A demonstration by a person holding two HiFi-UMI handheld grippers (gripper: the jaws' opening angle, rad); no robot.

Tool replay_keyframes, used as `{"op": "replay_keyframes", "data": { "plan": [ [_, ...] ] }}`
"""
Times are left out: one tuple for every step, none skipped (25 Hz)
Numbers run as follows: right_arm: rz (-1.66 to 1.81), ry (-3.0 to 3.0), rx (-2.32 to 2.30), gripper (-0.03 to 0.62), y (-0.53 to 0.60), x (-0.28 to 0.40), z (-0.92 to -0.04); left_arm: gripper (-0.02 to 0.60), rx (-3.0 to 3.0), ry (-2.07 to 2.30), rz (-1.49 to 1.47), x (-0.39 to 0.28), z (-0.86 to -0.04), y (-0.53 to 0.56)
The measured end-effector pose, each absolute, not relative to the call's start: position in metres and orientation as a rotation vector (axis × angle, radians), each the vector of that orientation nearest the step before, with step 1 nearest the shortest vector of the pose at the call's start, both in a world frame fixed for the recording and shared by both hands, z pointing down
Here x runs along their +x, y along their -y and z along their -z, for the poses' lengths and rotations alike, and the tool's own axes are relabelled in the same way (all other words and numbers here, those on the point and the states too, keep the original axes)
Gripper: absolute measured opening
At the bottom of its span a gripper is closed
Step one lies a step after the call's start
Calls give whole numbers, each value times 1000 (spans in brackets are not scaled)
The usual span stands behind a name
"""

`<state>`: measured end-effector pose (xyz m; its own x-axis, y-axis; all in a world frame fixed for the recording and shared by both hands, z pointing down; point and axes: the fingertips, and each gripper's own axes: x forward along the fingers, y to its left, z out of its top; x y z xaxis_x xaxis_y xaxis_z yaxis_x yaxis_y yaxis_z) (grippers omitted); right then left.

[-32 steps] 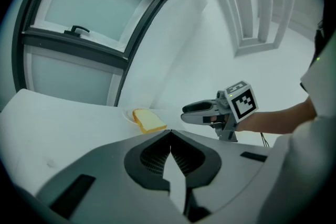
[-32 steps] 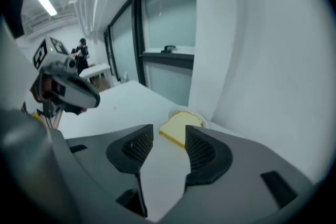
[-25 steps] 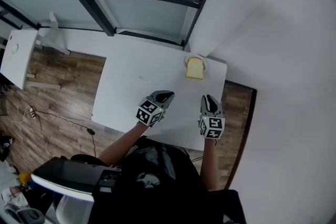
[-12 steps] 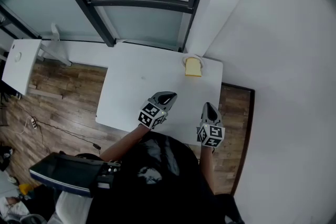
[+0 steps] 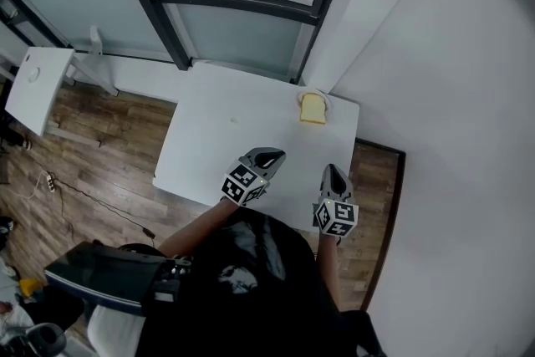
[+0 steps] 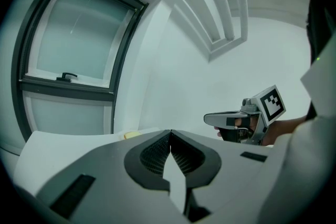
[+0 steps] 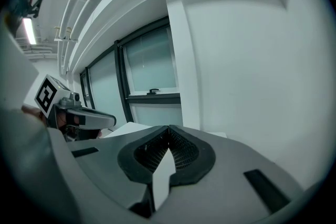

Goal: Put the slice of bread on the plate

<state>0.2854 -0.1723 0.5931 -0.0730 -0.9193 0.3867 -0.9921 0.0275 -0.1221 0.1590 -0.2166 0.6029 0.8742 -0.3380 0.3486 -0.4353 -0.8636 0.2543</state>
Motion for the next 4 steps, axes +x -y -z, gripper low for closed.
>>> {"op": "replay_keyframes", "data": {
  "plan": [
    [-536,2103,1986,11,173,284,-593,5,2713,583,-419,158,-604,218],
    [-536,2109,1982,11,173,283,-592,5,2707,587,-418,156,-604,219],
    [-537,2114,1979,11,173,282,-591,5,2703,591,-418,155,-605,219],
    [-538,2118,1975,11,173,281,-591,6,2698,595,-418,154,-605,220]
  ]
}}
